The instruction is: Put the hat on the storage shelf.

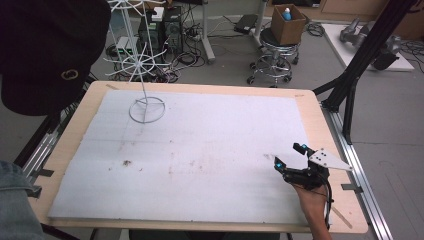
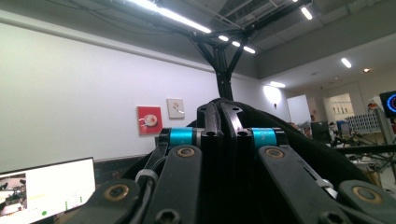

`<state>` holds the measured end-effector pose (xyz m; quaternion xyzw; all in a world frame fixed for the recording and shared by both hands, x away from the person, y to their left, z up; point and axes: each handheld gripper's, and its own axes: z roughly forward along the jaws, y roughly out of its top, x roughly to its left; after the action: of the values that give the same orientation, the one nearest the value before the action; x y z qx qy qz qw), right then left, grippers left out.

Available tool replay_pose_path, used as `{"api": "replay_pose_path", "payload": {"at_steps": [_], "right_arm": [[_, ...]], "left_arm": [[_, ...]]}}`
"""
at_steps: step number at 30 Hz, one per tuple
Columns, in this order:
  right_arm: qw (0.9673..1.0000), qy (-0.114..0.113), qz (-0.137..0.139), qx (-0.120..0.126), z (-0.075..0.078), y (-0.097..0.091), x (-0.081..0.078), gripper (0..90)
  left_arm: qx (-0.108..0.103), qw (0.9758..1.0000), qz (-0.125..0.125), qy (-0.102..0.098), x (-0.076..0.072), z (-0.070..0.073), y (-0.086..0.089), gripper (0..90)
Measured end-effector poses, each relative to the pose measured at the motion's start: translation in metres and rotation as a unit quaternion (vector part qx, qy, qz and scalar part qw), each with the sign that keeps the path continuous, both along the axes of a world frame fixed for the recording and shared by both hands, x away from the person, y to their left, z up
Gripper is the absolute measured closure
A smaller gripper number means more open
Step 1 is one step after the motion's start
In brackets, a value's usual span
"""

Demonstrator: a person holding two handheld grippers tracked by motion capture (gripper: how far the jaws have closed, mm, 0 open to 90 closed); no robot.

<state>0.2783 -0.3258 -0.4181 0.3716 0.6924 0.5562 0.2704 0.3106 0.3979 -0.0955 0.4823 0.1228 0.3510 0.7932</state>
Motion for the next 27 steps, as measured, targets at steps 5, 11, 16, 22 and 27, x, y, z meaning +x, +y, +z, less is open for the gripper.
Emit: {"api": "replay_pose_path", "payload": {"at_steps": [5, 11, 16, 22, 27], "right_arm": [[1.0, 0.001, 0.002, -0.001, 0.0, 0.0, 0.0, 10.2], [1.0, 0.002, 0.003, 0.002, 0.0, -0.001, -0.001, 10.2], [1.0, 0.002, 0.006, 0.0, 0.0, -0.001, -0.001, 10.2], [0.9999, 0.007, 0.006, -0.004, 0.0, 0.0, -0.001, 10.2], [0.9999, 0.007, 0.008, -0.004, 0.0, 0.0, -0.001, 10.2]], "left_arm": [[-0.01, 0.9999, 0.001, -0.003, 0.011, 0.005, -0.006, 86.3], [-0.01, 0.9998, 0.013, 0.01, 0.033, 0.005, -0.013, 86.3], [-0.011, 0.9994, 0.02, 0.025, 0.057, -0.006, -0.018, 86.2], [-0.004, 0.9981, 0.028, 0.055, 0.074, -0.027, -0.021, 86.2], [-0.009, 0.9967, 0.038, 0.072, 0.079, -0.048, -0.019, 86.0]]}}
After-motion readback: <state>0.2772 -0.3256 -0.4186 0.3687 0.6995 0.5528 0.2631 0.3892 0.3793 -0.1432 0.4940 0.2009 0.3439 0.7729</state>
